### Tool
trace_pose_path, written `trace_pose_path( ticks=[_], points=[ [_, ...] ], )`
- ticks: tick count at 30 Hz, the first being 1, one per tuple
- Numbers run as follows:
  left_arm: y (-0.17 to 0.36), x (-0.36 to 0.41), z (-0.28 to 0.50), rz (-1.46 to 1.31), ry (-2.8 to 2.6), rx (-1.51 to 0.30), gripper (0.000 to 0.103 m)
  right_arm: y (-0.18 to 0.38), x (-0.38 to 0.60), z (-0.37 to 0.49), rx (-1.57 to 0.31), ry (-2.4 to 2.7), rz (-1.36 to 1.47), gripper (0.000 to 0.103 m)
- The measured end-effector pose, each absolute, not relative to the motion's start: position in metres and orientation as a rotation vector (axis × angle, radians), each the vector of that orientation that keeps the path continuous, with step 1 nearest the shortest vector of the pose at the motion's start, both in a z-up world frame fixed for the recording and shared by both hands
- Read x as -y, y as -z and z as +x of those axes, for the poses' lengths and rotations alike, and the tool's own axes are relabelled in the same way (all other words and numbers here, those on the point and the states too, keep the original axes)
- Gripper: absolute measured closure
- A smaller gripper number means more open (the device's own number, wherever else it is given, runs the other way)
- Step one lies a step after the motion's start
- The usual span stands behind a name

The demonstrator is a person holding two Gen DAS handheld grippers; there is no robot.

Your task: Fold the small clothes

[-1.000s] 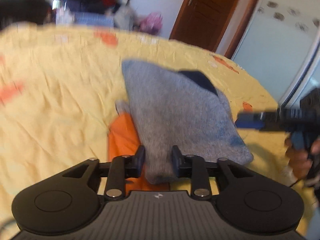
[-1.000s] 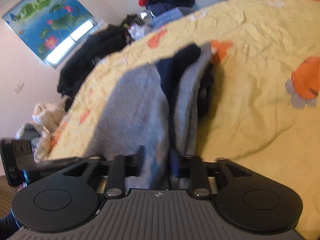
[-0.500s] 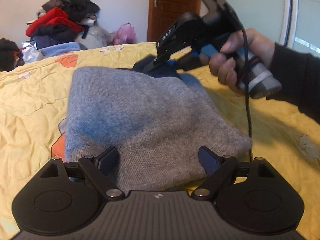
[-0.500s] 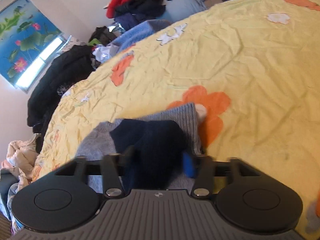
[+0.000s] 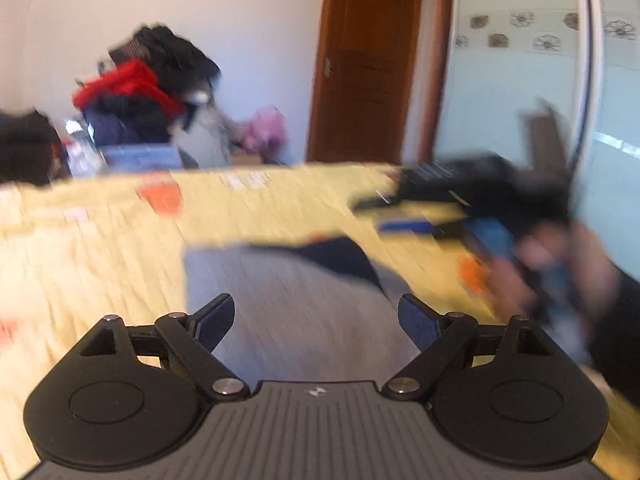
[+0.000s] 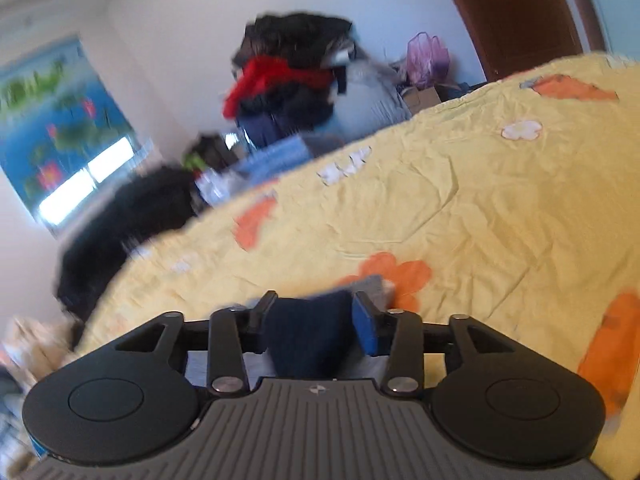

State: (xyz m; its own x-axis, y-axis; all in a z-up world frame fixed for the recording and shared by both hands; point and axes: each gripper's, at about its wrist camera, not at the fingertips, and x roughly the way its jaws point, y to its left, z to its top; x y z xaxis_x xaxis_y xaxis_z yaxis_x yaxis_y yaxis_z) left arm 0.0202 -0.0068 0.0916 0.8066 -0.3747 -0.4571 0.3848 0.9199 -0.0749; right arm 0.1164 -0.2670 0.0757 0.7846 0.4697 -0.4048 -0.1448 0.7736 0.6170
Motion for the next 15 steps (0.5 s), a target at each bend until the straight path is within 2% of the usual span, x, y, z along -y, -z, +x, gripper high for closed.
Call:
trace_pose_path(
  ticks=[4, 7, 9, 10, 11, 15],
  points=[
    [-0.076, 0.014, 0.087, -0.043, 0.397, -0.612, 0.013, -0.066, 0.248, 0.123, -0.658, -0.409, 0.696, 0.054],
    [-0.047, 0.017, 0.111, -0.050, 0.349, -0.713, 0.015, -0.043, 0.239, 0.141, -0.782, -0.403, 0.730, 0.049],
    [-0.039, 0.030, 0.101, 0.058, 0.335, -0.663, 0.012, -0.026, 0.234, 0.148, -0.821, -0.369, 0.662, 0.071],
    [-0.033, 0.041, 0.094, 0.128, 0.321, -0.648, 0.011, -0.023, 0.231, 0.148, -0.818, -0.346, 0.610, 0.093],
    [-0.028, 0.046, 0.089, 0.169, 0.313, -0.632, 0.010, -0.021, 0.231, 0.150, -0.827, -0.324, 0.585, 0.103],
    [-0.028, 0.042, 0.088, 0.138, 0.316, -0.631, 0.009, -0.017, 0.247, 0.155, -0.869, -0.356, 0.706, 0.103]
  ],
)
